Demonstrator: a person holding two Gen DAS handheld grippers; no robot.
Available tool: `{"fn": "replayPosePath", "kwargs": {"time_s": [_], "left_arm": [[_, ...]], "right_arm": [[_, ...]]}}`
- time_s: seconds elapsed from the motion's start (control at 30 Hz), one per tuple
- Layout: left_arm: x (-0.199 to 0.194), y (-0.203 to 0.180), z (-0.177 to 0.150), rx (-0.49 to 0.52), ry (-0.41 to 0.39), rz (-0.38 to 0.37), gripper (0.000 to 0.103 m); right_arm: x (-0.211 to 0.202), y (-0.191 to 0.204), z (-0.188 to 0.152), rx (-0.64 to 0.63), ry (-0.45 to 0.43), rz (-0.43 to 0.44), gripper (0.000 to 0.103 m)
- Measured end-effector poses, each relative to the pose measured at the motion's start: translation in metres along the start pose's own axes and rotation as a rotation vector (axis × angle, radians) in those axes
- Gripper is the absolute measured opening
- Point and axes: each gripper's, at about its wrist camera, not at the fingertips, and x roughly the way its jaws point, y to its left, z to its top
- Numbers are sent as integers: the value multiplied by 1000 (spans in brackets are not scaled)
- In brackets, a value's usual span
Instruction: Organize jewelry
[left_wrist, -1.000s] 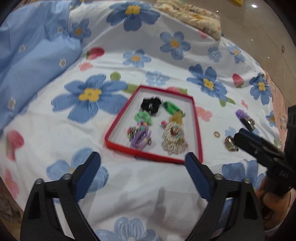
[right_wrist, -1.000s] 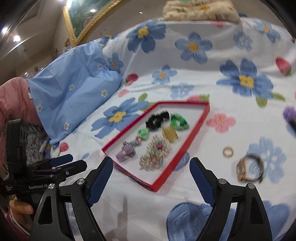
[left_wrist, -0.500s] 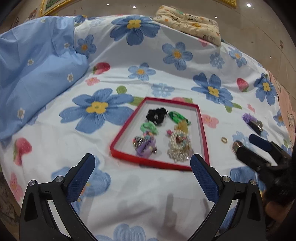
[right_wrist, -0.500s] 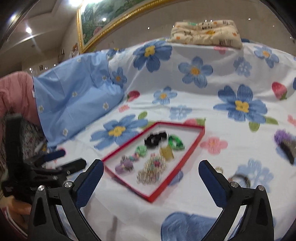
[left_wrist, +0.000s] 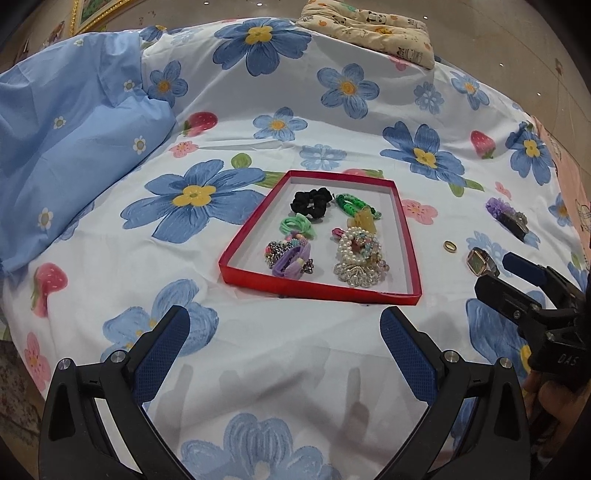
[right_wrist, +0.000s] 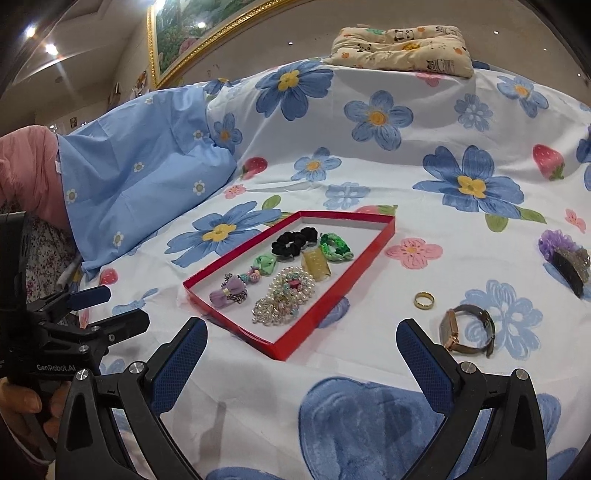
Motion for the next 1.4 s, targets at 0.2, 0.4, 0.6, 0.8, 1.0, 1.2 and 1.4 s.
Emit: {"fn": "replayPosePath", "kwargs": {"time_s": [0.2,0.4,0.6,0.8,1.0,1.2,1.4], "left_arm": [[-3,-1,-1,9,-5,-2,103],[-4,-1,-1,7,-5,-5,103],[-4,0,0,2,-3,-7,103],[-6,3,1,-3,-2,-8,103],[-6,3,1,-4,0,-11,103],[-6,4,1,-6,1,-14,103],[-6,3,1,-2,1,-13,103]], "right_arm": [[1,-3,-3,8,5,-6,103],[1,-1,-4,4,5,7,103],[3,2,-5,-4,12,4,103],[3,2,-4,-11,15,3,103],[4,3,-5,-16,19,1,103],[4,3,-5,-14,20,1,103],[4,4,-5,-17,19,0,103]]}}
